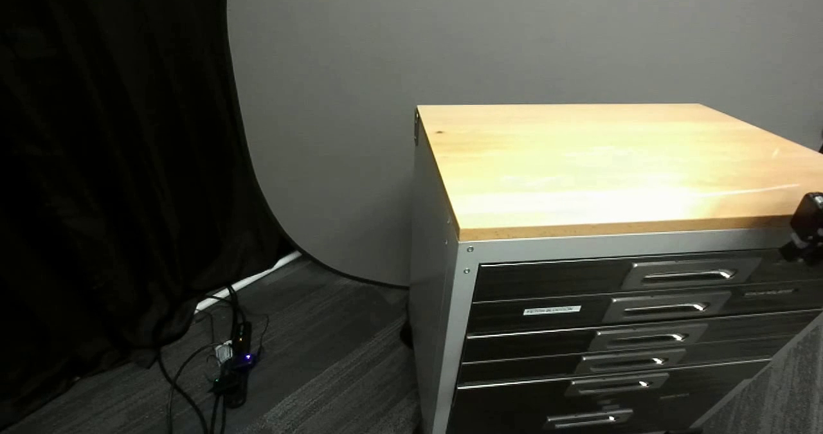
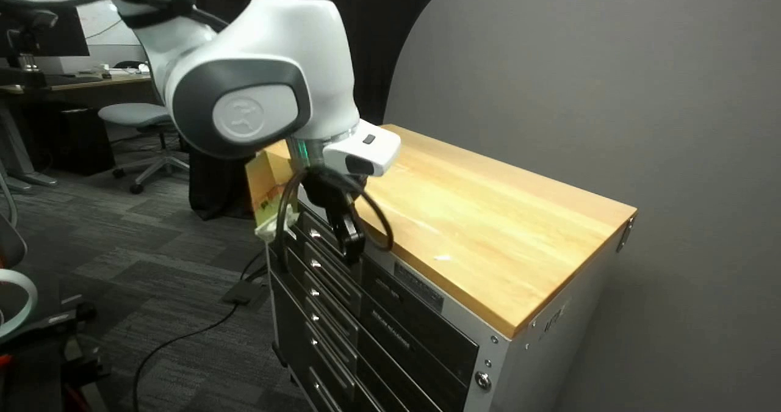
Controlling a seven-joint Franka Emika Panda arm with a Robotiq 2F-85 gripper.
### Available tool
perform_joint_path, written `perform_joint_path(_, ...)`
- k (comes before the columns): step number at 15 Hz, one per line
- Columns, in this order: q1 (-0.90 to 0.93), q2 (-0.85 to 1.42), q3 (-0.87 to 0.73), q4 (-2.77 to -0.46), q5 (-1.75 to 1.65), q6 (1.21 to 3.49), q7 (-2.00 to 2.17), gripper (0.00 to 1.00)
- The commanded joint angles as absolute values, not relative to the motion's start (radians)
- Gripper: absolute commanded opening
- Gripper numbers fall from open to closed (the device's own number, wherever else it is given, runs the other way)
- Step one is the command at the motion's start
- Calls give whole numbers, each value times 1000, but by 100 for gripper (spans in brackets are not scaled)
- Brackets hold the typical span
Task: Place the black and yellow screwdriver inside the open drawer then push the drawer closed
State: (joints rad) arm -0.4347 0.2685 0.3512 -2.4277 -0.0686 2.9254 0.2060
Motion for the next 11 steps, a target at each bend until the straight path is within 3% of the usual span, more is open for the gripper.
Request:
perform_joint_path(1,-358,86,350,-2408,96,2651,-34,62)
perform_joint_path(6,-123,-52,195,-2269,-39,2248,-67,98)
perform_joint_path(8,-64,-58,174,-2181,-112,2083,-62,100)
perform_joint_path(9,-56,-53,149,-2252,-65,2197,-41,96)
perform_joint_path(11,-28,-67,146,-2204,-93,2111,-41,100)
